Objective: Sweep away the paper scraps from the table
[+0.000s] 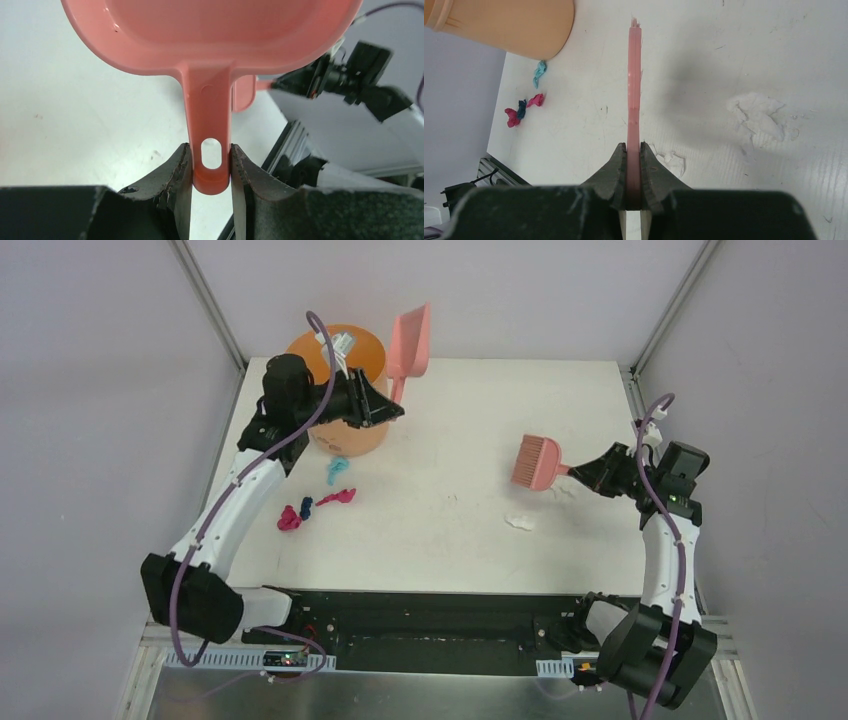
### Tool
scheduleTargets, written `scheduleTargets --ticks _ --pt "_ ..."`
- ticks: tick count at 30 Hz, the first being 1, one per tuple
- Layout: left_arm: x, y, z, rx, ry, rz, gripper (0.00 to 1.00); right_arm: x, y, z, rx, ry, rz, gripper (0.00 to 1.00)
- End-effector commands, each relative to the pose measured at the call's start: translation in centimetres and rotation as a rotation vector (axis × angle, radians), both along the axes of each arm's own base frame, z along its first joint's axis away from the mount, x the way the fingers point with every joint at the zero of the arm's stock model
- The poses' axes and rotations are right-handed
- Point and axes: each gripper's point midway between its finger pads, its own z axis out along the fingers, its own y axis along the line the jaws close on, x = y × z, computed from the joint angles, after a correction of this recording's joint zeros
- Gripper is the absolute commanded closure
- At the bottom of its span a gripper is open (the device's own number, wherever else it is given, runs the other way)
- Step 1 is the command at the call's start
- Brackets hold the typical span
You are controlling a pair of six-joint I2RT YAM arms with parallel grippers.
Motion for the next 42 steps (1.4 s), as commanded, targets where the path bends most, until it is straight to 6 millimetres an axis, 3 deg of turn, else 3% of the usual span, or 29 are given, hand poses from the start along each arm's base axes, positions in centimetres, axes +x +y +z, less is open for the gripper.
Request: scheduleTargets --ticks 1,5,7,11,21,25,33,37,40,42 --pt "-3.6 2.4 -3.8 0.238 0.015 0.037 1.0 0.1 0.0 2.9 -0.036 -0.107 0.015 1.0" --pt "-4.6 3.5 -8.0 0.361 0.046 0.072 1.0 -0.2 -0.3 3.1 -0.068 -0.121 -0.002 1.0" --pt "-5.8 2.4 -9.6 0.412 0.024 -0.003 1.0 -0.3 -0.6 3.3 -0.085 -0.129 -0.02 1.0" --pt "-9.8 -1.8 -11.9 0.532 -0.018 -0.247 1.0 -0.4 -1.7 3.6 -0.13 -0.125 -0.08 1.0" --pt "-14.8 -4.5 -19.5 0.821 0.081 -0.5 1.0 -0.8 -5.5 5.0 -0.333 -0.057 -0.22 1.0" --pt "-15.7 -4.6 -21.8 0.886 0.135 -0.546 1.0 -0.9 -5.9 5.2 -0.357 -0.019 -0.208 1.0" --pt "-16.2 -3.4 -25.5 1.085 0.185 -0.554 1.0 -1.0 -2.7 4.8 -0.172 0.038 -0.079 1.0" --pt "-15.8 -2.8 -26.8 1.149 0.201 -0.538 1.0 -1.0 -2.4 4.0 -0.157 0.053 -0.075 1.0" --pt "-16.3 -3.7 -27.6 1.155 0.196 -0.564 0.94 -1.1 -2.4 4.0 -0.156 0.049 -0.077 1.0" --pt "-16.5 -3.9 -28.3 1.188 0.166 -0.565 0.85 -1.1 -2.3 4.3 -0.146 0.043 -0.076 1.0"
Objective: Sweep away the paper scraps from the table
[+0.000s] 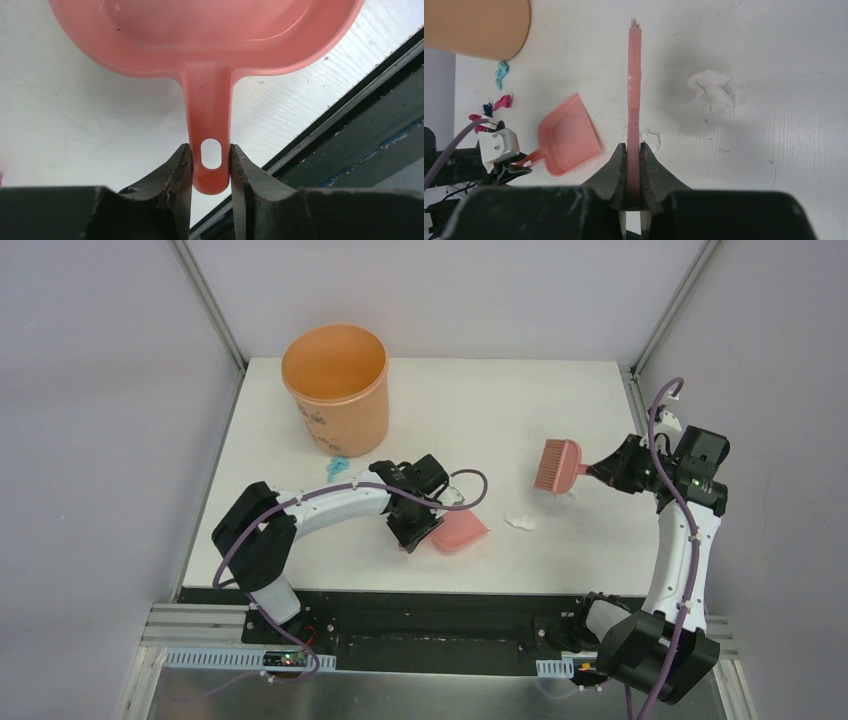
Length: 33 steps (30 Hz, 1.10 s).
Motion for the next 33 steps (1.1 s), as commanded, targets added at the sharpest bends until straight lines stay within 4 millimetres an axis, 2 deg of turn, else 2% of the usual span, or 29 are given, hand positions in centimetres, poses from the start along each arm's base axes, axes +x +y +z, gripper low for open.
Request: scheduleTargets --ticks 1,3,5,14,19,22,26,31,33 --pt "0.7 -1.6 -0.2 0.015 -0.106 -0.058 0.79 0.3 0.8 1.7 0.03 -0.063 0.024 1.0" --pt "0.2 -1.7 -0.7 0.041 -0.128 -0.079 0.66 0.3 0.9 1.8 0.037 -0.065 0.027 1.0" --pt "0.0 -1.7 -1.0 0.06 -0.14 -0.091 0.57 0.3 0.9 1.7 0.039 -0.066 0.026 1.0" --pt "-0.6 -1.6 -0.5 0.049 -0.144 -0.079 0.53 -0.8 0.7 1.9 -0.037 -0.077 0.056 1.0" --pt "-0.8 -1.8 -0.3 0.033 -0.135 -0.097 0.63 -1.3 -0.2 1.9 -0.118 -0.054 0.065 1.0" --pt "-0.9 -2.2 0.3 -0.002 -0.138 -0.112 0.7 -1.3 -1.5 1.5 -0.196 -0.024 0.048 1.0" --pt "-1.4 -2.7 1.6 -0.057 -0.135 -0.124 0.74 -0.9 -4.8 1.7 -0.351 0.034 -0.011 1.0" --pt "-1.8 -3.4 4.6 -0.062 -0.159 -0.141 0.85 0.6 -9.2 5.0 -0.564 0.101 -0.027 1.0" --pt "-1.7 -3.4 5.1 -0.033 -0.158 -0.153 0.91 1.4 -10.7 5.2 -0.634 0.123 -0.025 1.0"
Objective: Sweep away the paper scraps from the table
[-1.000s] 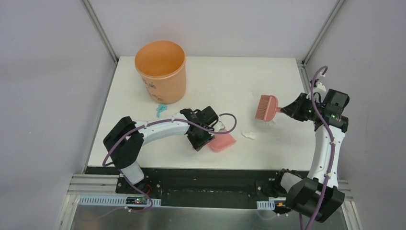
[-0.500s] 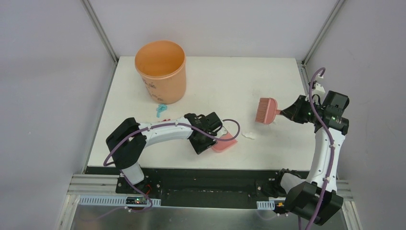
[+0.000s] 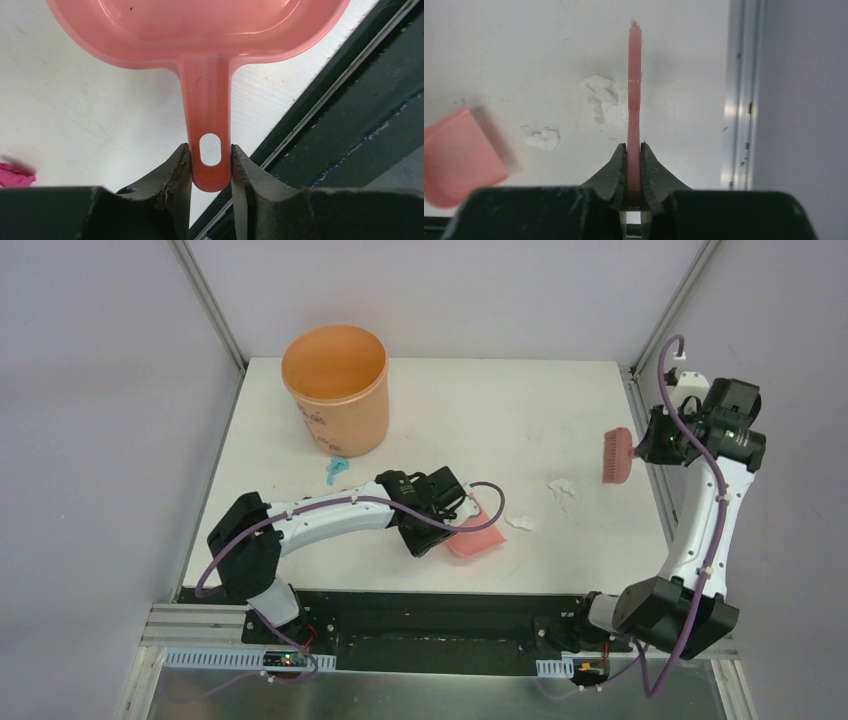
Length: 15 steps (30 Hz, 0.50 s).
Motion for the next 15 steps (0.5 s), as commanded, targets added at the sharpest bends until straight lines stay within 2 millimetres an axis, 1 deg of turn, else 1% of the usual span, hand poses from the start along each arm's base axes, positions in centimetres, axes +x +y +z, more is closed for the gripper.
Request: scheduleTargets --ticks 1,3,6,9,10,12,15 --pt "0.0 -1.3 3.5 -0.025 -0.026 -0.039 0.94 0.6 -4.0 1.4 -0.24 0.048 -0.003 1.0" --pt "-0.1 -1.3 3.6 0.018 -0.016 -0.054 0.97 1.6 -4.6 0.9 -0.289 0.085 0.015 1.0" --pt "-0.3 -1.0 3.1 0.118 -0.016 -0.061 0.98 3.1 -5.5 -0.7 -0.443 0.185 0.053 1.0" --pt "-1.0 -1.5 2.3 0.179 0.007 -0.072 0.99 4.6 -5.6 -1.9 -0.533 0.225 0.079 1.0" --pt "-1.3 -1.7 2.1 0.191 0.019 -0.078 0.99 5.0 -5.4 -2.2 -0.535 0.227 0.084 1.0" --pt "-1.6 -2.0 1.8 0.215 0.035 -0.085 1.0 5.4 -4.2 -3.0 -0.516 0.239 0.111 1.0" --pt "-1.7 -2.8 1.9 0.224 0.039 -0.098 1.0 5.5 -1.3 -4.4 -0.507 0.266 0.188 1.0"
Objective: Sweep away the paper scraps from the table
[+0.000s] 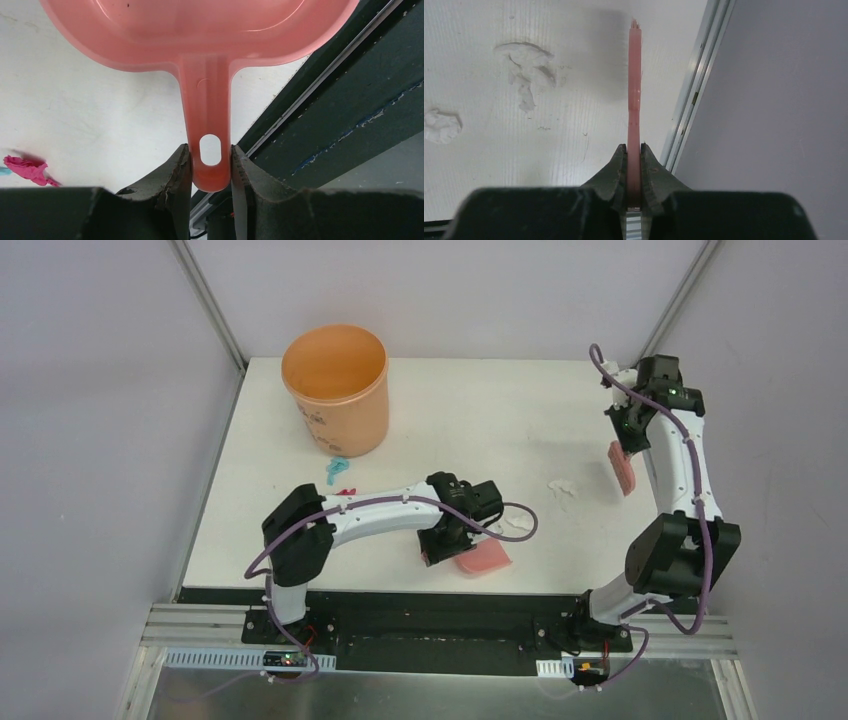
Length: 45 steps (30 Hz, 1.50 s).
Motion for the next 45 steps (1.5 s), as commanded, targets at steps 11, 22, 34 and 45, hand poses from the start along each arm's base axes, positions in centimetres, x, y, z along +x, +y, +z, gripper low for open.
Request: scheduleTargets --ticks 11,22,34,45 --pt "0.5 -2.1 0.8 0.024 0.0 -0.034 1.0 -7.9 17.6 -4.4 0.317 0.3 0.296 1.0" --pt "0.6 -2.7 0.3 0.026 0.008 -0.033 1.0 -13.8 24.1 2.2 0.712 0.407 0.378 1.0" --pt "1.1 1.6 1.9 -0.025 -0.104 0.079 1.0 -8.9 21.2 4.5 0.522 0.122 0.338 1.0" --pt "0.6 6.0 6.1 -0.162 -0.183 0.349 1.0 0.6 24.4 5.2 0.679 -0.248 0.269 1.0"
